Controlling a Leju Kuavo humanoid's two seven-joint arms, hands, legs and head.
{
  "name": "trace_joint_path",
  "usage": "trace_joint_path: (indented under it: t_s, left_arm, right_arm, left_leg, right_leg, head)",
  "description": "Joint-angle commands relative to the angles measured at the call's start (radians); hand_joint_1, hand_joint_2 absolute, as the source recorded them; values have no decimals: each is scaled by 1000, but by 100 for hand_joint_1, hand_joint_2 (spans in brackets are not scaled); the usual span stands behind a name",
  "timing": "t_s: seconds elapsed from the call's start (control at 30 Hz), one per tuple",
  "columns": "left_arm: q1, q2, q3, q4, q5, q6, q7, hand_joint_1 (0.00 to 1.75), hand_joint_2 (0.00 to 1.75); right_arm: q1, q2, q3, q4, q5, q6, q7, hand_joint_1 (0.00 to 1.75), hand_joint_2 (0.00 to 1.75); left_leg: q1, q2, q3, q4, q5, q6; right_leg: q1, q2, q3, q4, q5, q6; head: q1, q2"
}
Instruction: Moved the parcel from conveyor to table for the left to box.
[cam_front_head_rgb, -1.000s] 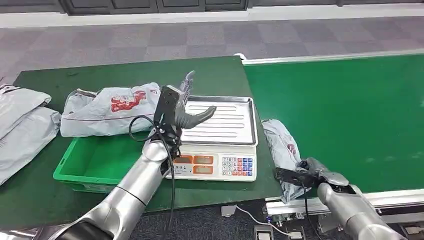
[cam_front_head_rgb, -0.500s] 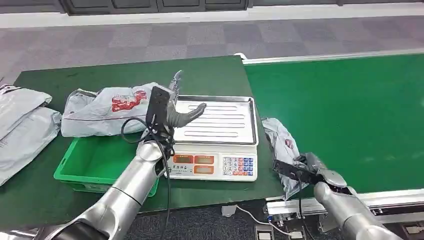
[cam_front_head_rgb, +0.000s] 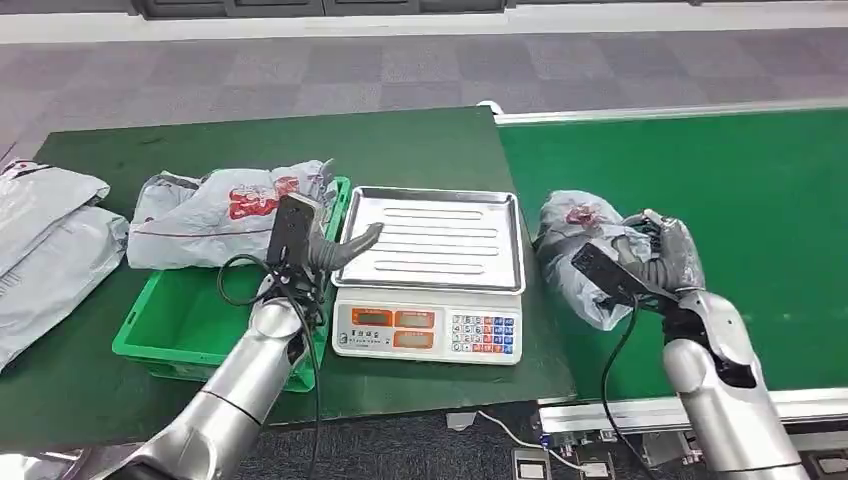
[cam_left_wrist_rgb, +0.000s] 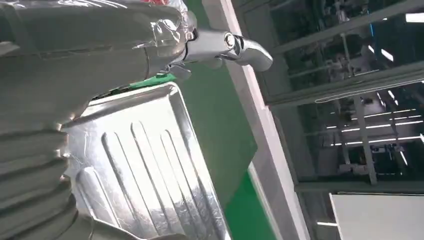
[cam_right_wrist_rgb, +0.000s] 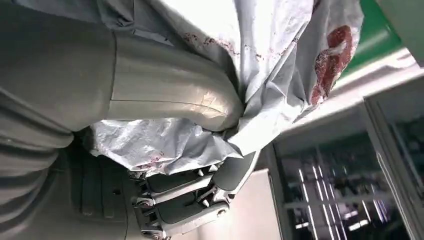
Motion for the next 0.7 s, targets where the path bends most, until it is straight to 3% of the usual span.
trace_joint_path:
  t_s: [0.03,0.33,0.4,0.47,0.5,0.63,0.7]
  left_arm:
    - [-16,15,32,27,0,-1,2,0,175]
    - [-16,15,32,27,0,-1,2,0,175]
    - [-16,13,36,33,1,3,5,0,175]
    - [-29,1,22,53,-12,-14,5,0,175]
    - [-47,-15,14,72,-17,-20,9,0,175]
    - [-109,-43,-2,148,-17,-23,16,0,175]
    - [-131,-51,-6,182,-10,-34,3,0,175]
  right_arm:
    - [-8,24,-61,-43,-2,4,-2,175,175]
    - [-8,24,-61,-43,-2,4,-2,175,175]
    - [-59,25,-62,-21,-6,-39,-22,175,175]
    - [-173,50,-76,-5,-2,-86,-7,175,175]
    - [-211,46,-77,-16,-1,-64,9,175,175]
    - [-219,-21,-95,-84,-50,-42,3,175,175]
    - [-272,-25,-79,-62,-83,-43,-10,175,175]
  left_leg:
    - [-1,1,2,-1,0,0]
    - [-1,1,1,0,0,1]
    - [-1,1,1,-1,0,1]
    - [-2,3,1,0,0,1]
    - [-2,5,1,0,0,1]
    - [-3,0,-3,2,1,1]
    - [-3,-1,-3,1,3,3]
  right_leg:
    - [-1,1,1,-1,0,0]
    - [-1,1,0,0,0,0]
    - [-1,1,0,0,0,0]
    - [-2,3,-1,1,0,0]
    - [-2,5,-2,1,1,0]
    - [-3,0,-5,3,1,1]
    - [-3,-2,-4,2,1,1]
  head:
    - [0,0]
    - [0,0]
    - [0,0]
    - [0,0]
    - [0,0]
    - [0,0]
    - [0,0]
